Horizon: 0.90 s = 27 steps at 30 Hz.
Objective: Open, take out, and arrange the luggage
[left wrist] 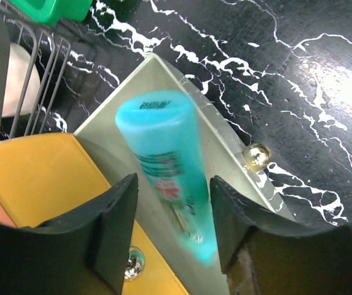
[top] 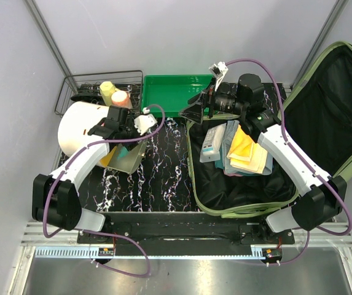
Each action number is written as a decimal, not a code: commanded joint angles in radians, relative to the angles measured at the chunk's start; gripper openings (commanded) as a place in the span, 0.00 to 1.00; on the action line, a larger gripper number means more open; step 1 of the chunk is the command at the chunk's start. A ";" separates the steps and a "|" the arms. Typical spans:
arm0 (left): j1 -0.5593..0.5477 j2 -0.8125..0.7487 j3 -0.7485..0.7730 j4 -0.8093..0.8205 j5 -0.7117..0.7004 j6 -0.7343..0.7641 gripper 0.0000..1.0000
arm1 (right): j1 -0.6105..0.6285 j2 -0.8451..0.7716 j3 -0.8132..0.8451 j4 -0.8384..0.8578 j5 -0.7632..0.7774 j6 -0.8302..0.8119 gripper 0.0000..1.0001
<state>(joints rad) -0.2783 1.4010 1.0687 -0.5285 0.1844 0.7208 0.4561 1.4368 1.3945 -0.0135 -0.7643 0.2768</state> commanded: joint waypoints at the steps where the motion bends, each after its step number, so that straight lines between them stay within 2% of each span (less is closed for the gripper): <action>1: 0.004 -0.003 0.040 -0.005 -0.086 -0.056 0.59 | 0.003 -0.029 0.032 -0.031 -0.030 -0.037 1.00; 2: 0.002 -0.017 0.048 -0.022 -0.088 -0.067 0.66 | 0.001 -0.027 0.032 -0.035 -0.032 -0.037 1.00; 4: 0.002 -0.039 0.068 -0.033 -0.062 -0.090 0.74 | 0.003 -0.024 0.031 -0.037 -0.038 -0.039 1.00; 8: -0.018 -0.059 0.125 -0.083 -0.014 -0.130 0.75 | 0.003 -0.021 0.032 -0.040 -0.044 -0.036 1.00; 16: -0.131 -0.013 0.136 -0.105 0.090 -0.201 0.38 | 0.001 -0.024 0.029 -0.042 -0.029 -0.036 1.00; 20: -0.174 0.084 0.134 -0.114 0.073 -0.218 0.33 | 0.003 -0.044 0.014 -0.040 0.000 -0.045 1.00; 23: -0.194 0.159 0.145 -0.126 -0.012 -0.196 0.30 | -0.002 -0.059 0.005 -0.045 0.020 -0.060 1.00; 27: -0.208 0.252 0.174 -0.157 -0.224 -0.138 0.26 | -0.014 -0.065 0.000 -0.065 0.026 -0.068 1.00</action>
<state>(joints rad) -0.4732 1.5852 1.1896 -0.6544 0.1619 0.5323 0.4522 1.4204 1.3926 -0.0780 -0.7574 0.2295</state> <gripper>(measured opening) 0.271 0.994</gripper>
